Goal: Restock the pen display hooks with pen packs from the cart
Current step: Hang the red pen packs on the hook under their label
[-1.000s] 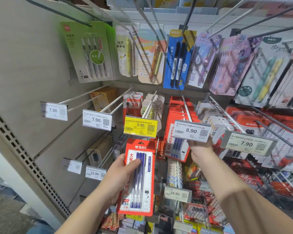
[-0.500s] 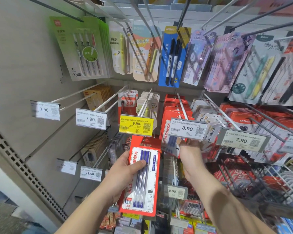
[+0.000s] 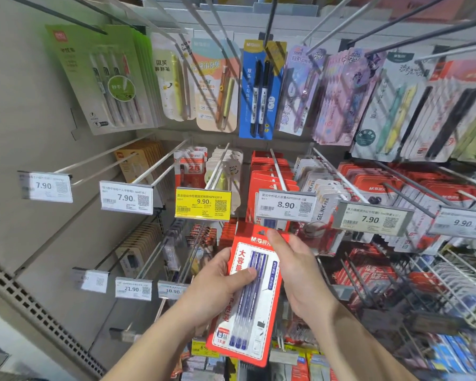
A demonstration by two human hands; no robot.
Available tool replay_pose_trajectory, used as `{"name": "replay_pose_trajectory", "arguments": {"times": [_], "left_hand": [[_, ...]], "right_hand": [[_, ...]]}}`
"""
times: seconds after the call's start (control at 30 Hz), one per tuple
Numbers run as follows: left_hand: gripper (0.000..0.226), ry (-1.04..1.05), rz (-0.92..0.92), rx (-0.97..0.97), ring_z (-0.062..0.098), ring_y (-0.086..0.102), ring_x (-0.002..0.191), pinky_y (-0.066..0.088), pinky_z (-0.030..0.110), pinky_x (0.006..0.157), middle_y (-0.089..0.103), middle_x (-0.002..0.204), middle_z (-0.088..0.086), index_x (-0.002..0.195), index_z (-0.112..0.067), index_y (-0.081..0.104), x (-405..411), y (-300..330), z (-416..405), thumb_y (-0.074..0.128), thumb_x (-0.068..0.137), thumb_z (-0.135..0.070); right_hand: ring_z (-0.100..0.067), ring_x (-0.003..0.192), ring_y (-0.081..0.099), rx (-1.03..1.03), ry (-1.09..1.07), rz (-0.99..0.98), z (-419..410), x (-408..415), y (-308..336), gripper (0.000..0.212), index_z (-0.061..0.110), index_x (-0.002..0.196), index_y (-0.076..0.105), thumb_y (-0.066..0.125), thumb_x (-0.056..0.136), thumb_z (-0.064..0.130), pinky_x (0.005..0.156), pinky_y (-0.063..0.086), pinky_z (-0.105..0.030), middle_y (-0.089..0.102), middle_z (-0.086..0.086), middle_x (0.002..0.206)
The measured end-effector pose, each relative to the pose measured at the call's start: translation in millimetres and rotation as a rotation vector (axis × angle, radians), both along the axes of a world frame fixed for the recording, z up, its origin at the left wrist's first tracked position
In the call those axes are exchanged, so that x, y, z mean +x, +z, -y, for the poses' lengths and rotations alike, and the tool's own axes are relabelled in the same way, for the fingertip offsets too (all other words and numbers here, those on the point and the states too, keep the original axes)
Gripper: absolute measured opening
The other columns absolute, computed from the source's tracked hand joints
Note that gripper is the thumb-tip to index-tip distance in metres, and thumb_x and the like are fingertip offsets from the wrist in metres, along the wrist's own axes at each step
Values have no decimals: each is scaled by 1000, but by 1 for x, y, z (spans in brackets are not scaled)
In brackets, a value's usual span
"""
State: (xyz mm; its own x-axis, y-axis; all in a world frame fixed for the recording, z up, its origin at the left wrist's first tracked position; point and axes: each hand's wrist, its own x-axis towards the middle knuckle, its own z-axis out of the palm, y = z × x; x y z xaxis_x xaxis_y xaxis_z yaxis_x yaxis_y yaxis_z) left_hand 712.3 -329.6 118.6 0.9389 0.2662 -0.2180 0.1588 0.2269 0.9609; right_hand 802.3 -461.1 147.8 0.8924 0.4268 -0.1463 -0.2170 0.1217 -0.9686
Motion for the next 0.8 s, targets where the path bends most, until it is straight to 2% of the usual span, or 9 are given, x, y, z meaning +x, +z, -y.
{"name": "replay_pose_trajectory", "arguments": {"times": [0.07, 0.17, 0.3, 0.4, 0.5, 0.67, 0.8], "left_hand": [[35, -26, 15, -8, 39, 72, 109, 53, 59, 102, 76, 118, 15, 129, -12, 60, 1, 1, 2, 71, 96, -10], [40, -76, 46, 35, 34, 73, 111, 54, 55, 103, 76, 119, 10, 128, -17, 63, 4, 7, 3, 76, 91, -21], [25, -27, 88, 85, 26, 74, 107, 56, 47, 100, 78, 115, 3, 123, -21, 68, 13, 21, 6, 69, 98, -20], [18, 46, 130, 102, 27, 76, 97, 58, 46, 93, 80, 105, 7, 113, -15, 73, 21, 31, 7, 68, 97, -23], [14, 89, 177, 113, 27, 77, 90, 59, 44, 89, 80, 99, 10, 104, -14, 77, 28, 40, 7, 68, 98, -21], [11, 135, 256, 106, 24, 77, 94, 59, 40, 90, 81, 101, 7, 102, -21, 79, 35, 49, 10, 72, 94, -16], [11, 165, 281, 102, 19, 76, 94, 59, 35, 88, 80, 102, 5, 104, -21, 76, 39, 54, 16, 74, 94, -17]], "right_hand": [[-32, 90, 77, 22, -22, -5, 2, 2, 5, 21, 5, 112, 68, 63, 101, 23, 78, 61, -43, 78, -15, 99], [-32, 91, 76, 47, -32, -9, 6, 5, 9, 17, 6, 110, 70, 64, 101, 18, 82, 61, -44, 78, -18, 103], [-31, 102, 75, 54, 14, 54, 11, 6, 15, 16, 14, 114, 72, 63, 101, 18, 94, 57, -49, 78, -12, 107], [-24, 107, 74, 27, 45, 174, 14, 7, 20, 20, 17, 119, 72, 61, 102, 17, 100, 55, -46, 78, -5, 112], [-19, 111, 72, 13, 25, 299, 13, 8, 26, 22, 18, 120, 72, 61, 102, 13, 103, 54, -44, 78, 0, 114], [-18, 111, 72, 64, -63, 341, 9, 12, 28, 22, 10, 118, 71, 64, 98, 5, 105, 53, -44, 78, -1, 113], [-15, 109, 72, 49, -129, 374, 7, 11, 27, 21, 16, 115, 71, 66, 97, 6, 104, 54, -45, 78, 4, 110]]}}
